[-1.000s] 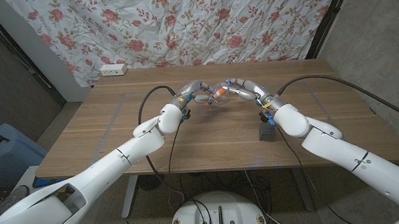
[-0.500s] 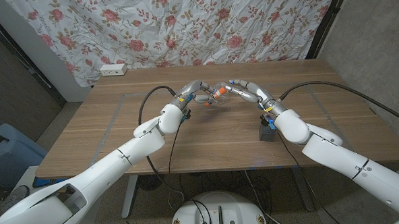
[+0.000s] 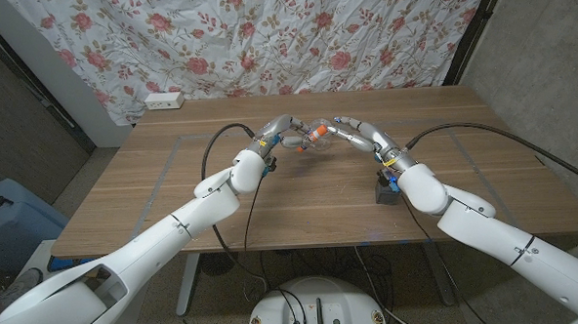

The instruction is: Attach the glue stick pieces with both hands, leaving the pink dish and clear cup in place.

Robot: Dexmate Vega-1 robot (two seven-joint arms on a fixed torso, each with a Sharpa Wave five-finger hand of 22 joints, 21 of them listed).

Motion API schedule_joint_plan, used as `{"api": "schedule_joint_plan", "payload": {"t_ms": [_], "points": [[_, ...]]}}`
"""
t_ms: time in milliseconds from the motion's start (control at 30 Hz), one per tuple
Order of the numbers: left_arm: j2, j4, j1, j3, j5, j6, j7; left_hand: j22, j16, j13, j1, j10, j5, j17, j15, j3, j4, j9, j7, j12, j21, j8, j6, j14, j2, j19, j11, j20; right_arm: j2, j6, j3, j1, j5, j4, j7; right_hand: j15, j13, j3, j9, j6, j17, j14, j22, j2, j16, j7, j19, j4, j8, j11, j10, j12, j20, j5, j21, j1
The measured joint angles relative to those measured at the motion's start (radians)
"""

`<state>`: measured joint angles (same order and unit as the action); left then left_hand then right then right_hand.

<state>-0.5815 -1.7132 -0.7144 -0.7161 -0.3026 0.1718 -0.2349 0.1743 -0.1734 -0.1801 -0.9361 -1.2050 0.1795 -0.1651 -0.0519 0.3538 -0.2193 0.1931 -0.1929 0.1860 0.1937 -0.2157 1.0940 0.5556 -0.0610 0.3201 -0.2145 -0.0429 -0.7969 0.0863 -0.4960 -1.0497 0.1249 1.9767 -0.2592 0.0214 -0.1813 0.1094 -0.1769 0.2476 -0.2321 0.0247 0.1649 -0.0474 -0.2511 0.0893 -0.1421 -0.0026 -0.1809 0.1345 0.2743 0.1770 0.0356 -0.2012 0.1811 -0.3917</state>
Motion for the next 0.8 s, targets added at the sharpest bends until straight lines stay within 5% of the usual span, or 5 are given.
{"api": "schedule_joint_plan", "payload": {"t_ms": [400, 800], "points": [[0.0, 0.003, 0.0, 0.0, 0.0, 0.0, -0.005, 0.0, 0.0, 0.0, 0.0, 0.0, 0.002, 0.0, 0.0, 0.0, 0.0, 0.0, 0.0, 0.003, 0.0, 0.0, 0.0, 0.0, 0.0, 0.0, 0.0, 0.0, 0.004, -0.027, -0.009, -0.008, 0.018, -0.01, -0.005, -0.005, 0.0, -0.003, 0.0, -0.005, -0.003, -0.016, 0.0, -0.046, 0.008, 0.005, 0.018, 0.034, 0.0, -0.004, -0.018, 0.0, -0.003, 0.0, 0.0, 0.069], [-0.001, 0.012, 0.003, 0.0, 0.002, -0.011, -0.005, 0.0, 0.0, 0.0, 0.0, 0.0, 0.002, 0.0, 0.0, 0.0, 0.0, 0.0, 0.0, 0.003, 0.0, 0.004, 0.0, 0.0, 0.0, 0.0, 0.0, 0.0, 0.011, -0.035, -0.02, -0.008, 0.041, -0.015, -0.005, -0.007, 0.0, -0.007, 0.0, -0.014, -0.008, -0.032, 0.0, -0.058, 0.008, 0.007, 0.025, 0.054, 0.0, -0.009, -0.023, 0.0, -0.011, 0.0, 0.0, 0.102]]}}
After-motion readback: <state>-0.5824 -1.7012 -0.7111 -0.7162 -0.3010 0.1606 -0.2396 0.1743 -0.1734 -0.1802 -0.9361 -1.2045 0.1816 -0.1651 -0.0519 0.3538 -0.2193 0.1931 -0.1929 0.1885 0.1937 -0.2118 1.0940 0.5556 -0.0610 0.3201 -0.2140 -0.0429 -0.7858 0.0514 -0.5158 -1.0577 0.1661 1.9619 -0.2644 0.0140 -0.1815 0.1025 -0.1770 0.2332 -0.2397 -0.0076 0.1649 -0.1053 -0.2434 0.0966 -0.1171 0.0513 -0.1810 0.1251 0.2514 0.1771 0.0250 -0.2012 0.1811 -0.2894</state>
